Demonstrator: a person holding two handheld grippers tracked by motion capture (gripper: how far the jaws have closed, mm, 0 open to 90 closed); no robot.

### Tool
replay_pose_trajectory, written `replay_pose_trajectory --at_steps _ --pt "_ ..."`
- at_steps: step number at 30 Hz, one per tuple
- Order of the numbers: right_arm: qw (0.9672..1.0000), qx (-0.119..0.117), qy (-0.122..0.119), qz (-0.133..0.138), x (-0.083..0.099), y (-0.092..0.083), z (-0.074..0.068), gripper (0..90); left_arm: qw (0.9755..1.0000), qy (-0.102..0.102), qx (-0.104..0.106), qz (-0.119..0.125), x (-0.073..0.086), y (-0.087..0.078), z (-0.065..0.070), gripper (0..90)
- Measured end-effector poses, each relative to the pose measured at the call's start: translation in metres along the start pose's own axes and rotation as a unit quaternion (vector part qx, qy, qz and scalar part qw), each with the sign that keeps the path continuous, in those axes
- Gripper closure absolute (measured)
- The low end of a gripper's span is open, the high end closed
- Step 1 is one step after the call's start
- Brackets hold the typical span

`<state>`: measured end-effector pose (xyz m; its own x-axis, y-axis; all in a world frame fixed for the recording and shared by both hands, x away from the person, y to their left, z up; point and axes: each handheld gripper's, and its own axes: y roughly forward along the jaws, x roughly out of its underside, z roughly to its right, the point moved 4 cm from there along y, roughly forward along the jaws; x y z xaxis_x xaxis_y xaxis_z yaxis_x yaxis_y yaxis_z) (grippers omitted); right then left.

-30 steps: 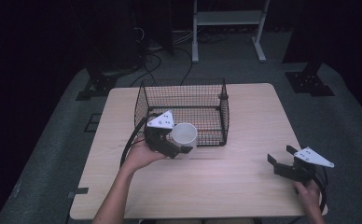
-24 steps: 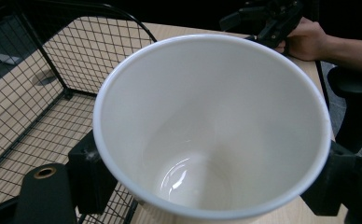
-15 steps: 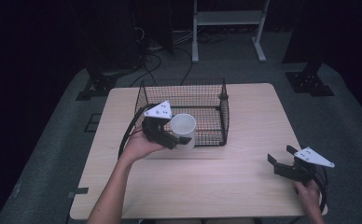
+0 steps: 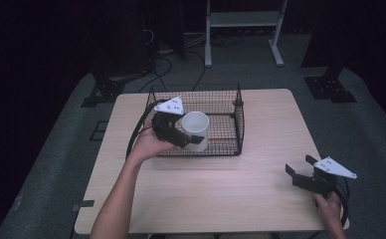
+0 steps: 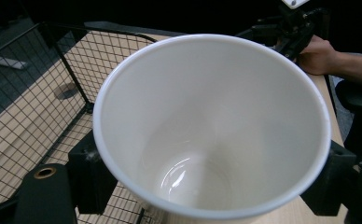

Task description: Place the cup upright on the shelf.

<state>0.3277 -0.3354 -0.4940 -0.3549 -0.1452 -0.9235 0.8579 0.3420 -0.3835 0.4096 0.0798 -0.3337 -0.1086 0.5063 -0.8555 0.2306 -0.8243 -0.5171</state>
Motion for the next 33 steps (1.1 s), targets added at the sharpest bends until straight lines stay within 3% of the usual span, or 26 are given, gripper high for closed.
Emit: replay_pose_trajectory --at_steps 21,33 --pt "1.0000 0.001 0.001 0.000 0.000 0.000 0.000 13.1 1.0000 -0.001 -0.005 -0.003 -0.020 -0.003 -0.028 20.2" --pt "1.0000 0.001 0.001 0.000 0.000 0.000 0.000 13.1 0.9998 -0.010 -0.006 -0.013 -0.022 0.007 -0.046 20.2"
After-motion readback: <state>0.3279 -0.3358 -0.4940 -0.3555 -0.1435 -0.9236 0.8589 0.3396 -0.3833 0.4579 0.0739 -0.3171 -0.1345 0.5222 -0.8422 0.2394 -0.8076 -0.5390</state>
